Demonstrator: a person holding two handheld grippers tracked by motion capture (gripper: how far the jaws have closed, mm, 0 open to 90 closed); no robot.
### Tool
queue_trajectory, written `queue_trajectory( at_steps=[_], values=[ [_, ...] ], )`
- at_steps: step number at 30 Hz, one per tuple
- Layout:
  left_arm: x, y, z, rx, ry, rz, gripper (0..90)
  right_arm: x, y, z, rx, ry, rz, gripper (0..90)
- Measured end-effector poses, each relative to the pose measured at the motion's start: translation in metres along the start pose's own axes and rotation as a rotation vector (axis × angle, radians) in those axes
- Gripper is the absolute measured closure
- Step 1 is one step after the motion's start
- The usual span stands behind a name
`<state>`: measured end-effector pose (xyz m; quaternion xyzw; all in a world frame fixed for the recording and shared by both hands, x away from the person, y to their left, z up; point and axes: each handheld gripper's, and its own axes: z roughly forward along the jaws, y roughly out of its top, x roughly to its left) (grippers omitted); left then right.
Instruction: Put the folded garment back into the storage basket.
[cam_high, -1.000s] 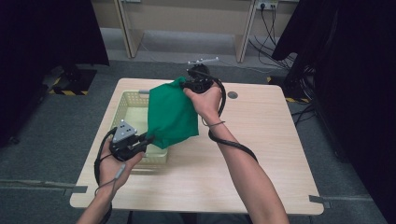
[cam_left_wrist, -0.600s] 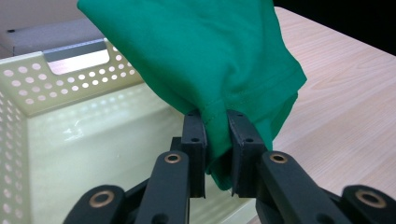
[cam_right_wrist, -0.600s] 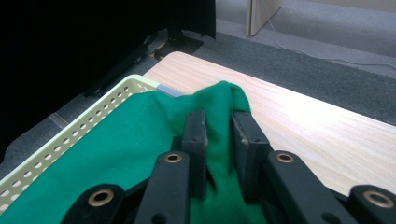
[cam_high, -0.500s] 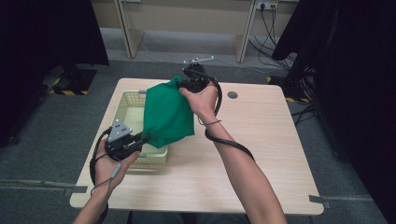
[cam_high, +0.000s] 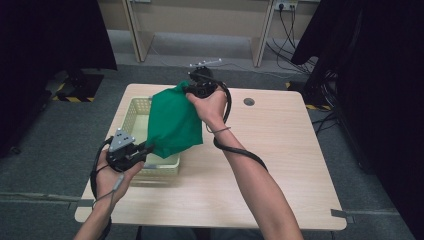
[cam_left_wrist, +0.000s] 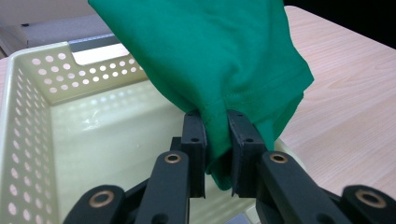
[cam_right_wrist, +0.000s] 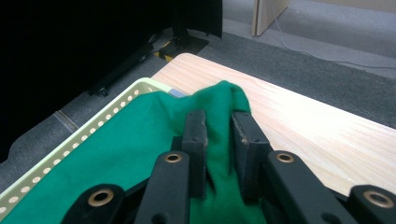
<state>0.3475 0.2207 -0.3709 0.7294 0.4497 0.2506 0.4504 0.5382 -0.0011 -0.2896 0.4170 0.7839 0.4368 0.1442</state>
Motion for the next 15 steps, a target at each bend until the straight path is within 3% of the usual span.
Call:
queue_trajectory(
  at_steps=[15],
  values=[
    [0.011, -0.004, -0.005, 0.003, 0.021, -0.02, 78.7, 0.008, 0.001, 0.008, 0.008, 0.007, -0.003, 77.4]
  ],
)
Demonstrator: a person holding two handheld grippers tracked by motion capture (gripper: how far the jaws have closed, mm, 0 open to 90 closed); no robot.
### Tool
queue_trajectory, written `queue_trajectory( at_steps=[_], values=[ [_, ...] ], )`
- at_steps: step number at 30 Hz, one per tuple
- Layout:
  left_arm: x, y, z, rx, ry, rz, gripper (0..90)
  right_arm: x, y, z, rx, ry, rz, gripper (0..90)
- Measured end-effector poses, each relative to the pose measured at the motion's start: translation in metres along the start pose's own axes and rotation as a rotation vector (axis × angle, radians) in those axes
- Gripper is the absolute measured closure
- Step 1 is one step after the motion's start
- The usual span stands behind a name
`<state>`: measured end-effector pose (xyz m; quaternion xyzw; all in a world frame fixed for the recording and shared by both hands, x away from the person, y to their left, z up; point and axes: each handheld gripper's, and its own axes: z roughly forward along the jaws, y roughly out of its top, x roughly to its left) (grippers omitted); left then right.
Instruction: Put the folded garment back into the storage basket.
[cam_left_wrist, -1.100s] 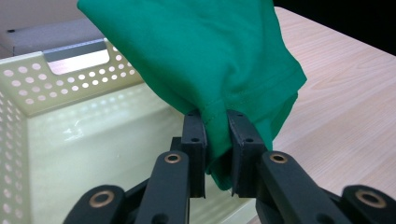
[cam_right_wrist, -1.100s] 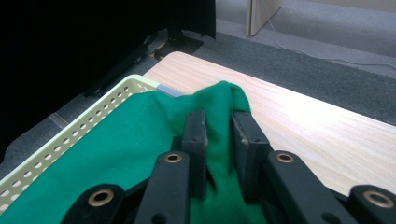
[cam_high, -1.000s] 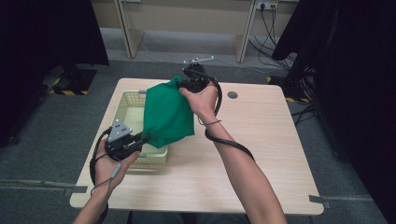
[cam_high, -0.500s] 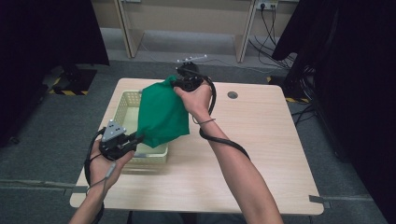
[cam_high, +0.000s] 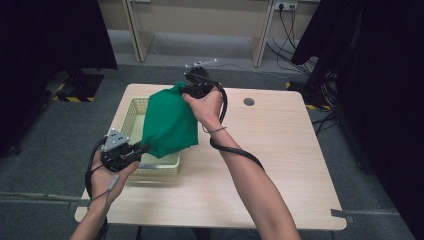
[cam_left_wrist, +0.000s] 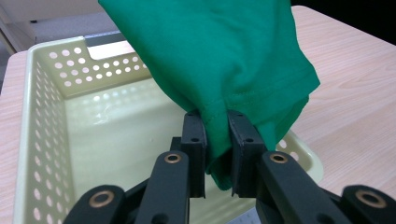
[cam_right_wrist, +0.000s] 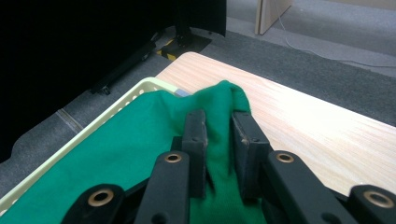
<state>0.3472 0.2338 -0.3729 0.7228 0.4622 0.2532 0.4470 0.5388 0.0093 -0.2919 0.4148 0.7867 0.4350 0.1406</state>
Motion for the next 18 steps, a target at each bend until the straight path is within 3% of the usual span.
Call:
queue_trajectory(
  at_steps=[13, 18],
  values=[
    [0.011, -0.004, -0.002, 0.006, 0.024, -0.007, 78.7, 0.009, 0.003, 0.007, 0.006, 0.009, -0.009, 77.4],
    [0.02, -0.005, -0.003, 0.001, 0.048, 0.022, 78.7, 0.013, 0.003, 0.01, 0.009, 0.013, -0.01, 77.4]
  ],
)
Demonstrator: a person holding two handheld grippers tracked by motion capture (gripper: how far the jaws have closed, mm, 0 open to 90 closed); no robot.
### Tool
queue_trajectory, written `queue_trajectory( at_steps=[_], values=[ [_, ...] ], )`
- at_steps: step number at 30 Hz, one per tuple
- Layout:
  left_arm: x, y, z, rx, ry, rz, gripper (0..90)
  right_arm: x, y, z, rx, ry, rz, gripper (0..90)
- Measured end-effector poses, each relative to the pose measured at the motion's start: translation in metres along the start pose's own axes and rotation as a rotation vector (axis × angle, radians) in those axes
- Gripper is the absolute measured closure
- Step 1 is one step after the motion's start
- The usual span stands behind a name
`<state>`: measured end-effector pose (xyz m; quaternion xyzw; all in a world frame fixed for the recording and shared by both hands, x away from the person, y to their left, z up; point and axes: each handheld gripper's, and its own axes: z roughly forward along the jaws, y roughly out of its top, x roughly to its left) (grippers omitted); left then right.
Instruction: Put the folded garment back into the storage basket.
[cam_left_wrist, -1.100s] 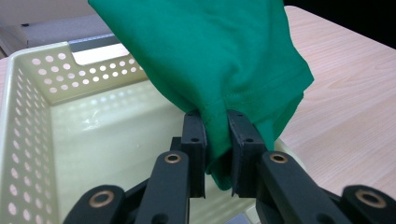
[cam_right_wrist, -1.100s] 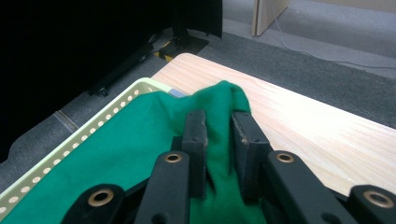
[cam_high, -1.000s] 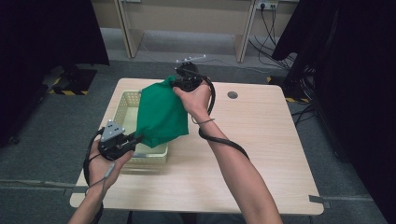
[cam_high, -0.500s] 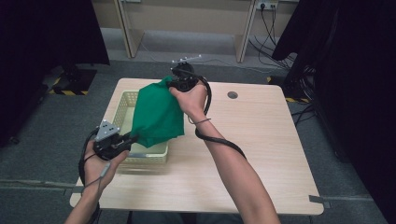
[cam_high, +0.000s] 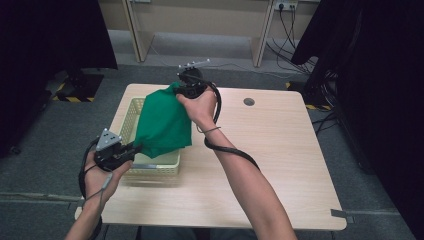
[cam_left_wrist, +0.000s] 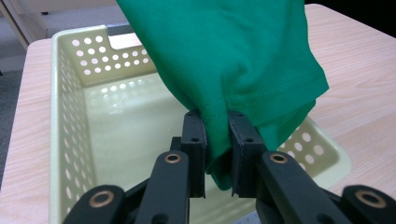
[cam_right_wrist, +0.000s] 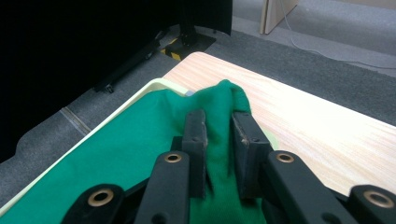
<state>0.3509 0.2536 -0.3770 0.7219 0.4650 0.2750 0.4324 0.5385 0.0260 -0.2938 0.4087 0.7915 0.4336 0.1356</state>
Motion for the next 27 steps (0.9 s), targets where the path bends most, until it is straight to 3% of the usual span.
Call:
queue_trajectory(
  at_steps=[4, 8, 13, 20, 23, 27],
  values=[
    [0.004, -0.001, 0.0, 0.0, 0.011, 0.008, 78.7, 0.001, 0.0, 0.002, 0.004, -0.001, -0.004, 77.4],
    [0.004, -0.003, 0.001, 0.011, 0.001, -0.032, 78.7, 0.002, 0.0, 0.005, 0.007, 0.0, -0.001, 77.4],
    [0.008, -0.005, 0.002, 0.019, 0.006, -0.043, 78.7, 0.003, 0.0, 0.009, 0.012, 0.0, 0.002, 77.4],
    [0.016, -0.006, 0.002, 0.018, 0.031, -0.009, 78.7, 0.007, 0.001, 0.013, 0.014, 0.003, 0.001, 77.4],
    [0.017, -0.008, 0.001, 0.026, 0.026, -0.041, 78.7, 0.009, 0.001, 0.014, 0.014, 0.005, -0.001, 77.4],
    [0.02, -0.01, 0.001, 0.032, 0.032, -0.044, 78.7, 0.012, 0.0, 0.017, 0.017, 0.008, -0.004, 77.4]
  ],
)
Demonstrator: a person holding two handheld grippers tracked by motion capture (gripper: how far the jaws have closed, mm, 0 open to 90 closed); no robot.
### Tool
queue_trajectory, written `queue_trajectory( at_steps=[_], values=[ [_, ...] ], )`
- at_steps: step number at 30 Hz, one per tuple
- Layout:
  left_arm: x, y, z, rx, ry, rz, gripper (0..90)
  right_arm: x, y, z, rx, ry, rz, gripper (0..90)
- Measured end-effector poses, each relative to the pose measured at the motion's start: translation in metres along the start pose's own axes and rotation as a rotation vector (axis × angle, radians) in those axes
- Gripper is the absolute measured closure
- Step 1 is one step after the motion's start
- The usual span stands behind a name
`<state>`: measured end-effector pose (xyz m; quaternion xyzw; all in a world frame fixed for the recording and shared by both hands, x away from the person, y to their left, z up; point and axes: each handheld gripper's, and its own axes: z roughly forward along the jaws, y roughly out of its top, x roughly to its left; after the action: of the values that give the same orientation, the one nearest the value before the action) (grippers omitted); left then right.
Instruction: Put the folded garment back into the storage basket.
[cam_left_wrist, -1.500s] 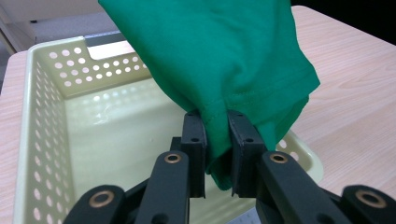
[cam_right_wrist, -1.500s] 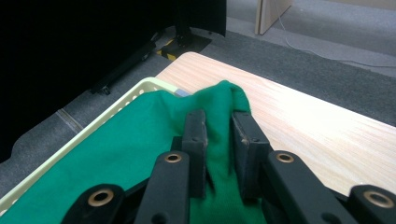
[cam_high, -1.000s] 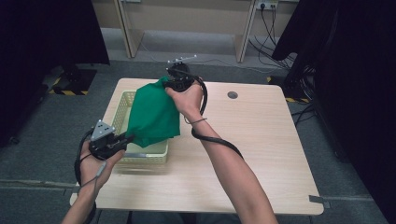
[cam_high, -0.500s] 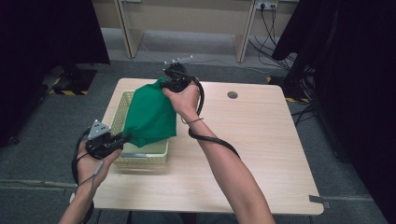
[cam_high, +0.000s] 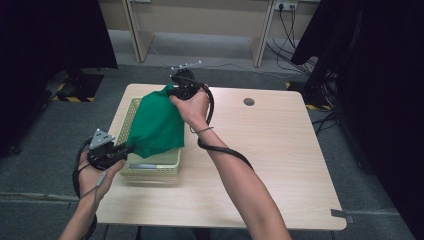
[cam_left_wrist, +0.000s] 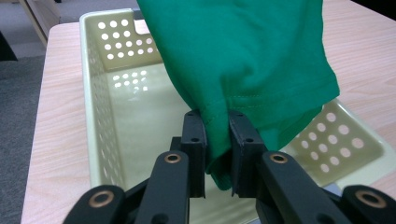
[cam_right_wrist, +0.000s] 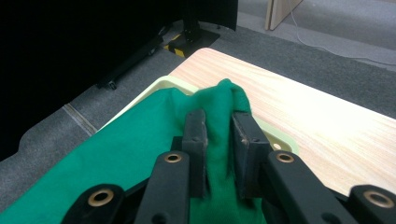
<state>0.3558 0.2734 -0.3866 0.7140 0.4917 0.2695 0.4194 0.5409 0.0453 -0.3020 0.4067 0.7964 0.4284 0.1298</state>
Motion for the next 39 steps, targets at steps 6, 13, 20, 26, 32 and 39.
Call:
queue_trajectory(
  at_steps=[6, 13, 20, 26, 32, 39],
  values=[
    [0.004, -0.002, 0.0, 0.006, 0.006, -0.007, 78.7, 0.002, 0.0, 0.003, 0.002, 0.001, 0.0, 77.4],
    [0.006, -0.003, 0.001, 0.007, 0.008, -0.013, 78.7, 0.003, 0.0, 0.006, 0.006, 0.001, 0.001, 77.4],
    [0.01, -0.003, 0.001, 0.012, 0.018, -0.006, 78.7, 0.004, 0.001, 0.008, 0.007, 0.001, -0.003, 77.4],
    [0.012, -0.004, 0.002, 0.019, 0.024, 0.0, 78.7, 0.006, 0.001, 0.012, 0.011, 0.003, 0.004, 77.4],
    [0.015, -0.006, 0.002, 0.022, 0.029, -0.006, 78.7, 0.008, 0.0, 0.014, 0.013, 0.005, 0.002, 77.4],
    [0.014, -0.007, 0.003, 0.033, 0.022, -0.034, 78.6, 0.008, 0.0, 0.018, 0.017, 0.007, 0.0, 77.4]
  ],
)
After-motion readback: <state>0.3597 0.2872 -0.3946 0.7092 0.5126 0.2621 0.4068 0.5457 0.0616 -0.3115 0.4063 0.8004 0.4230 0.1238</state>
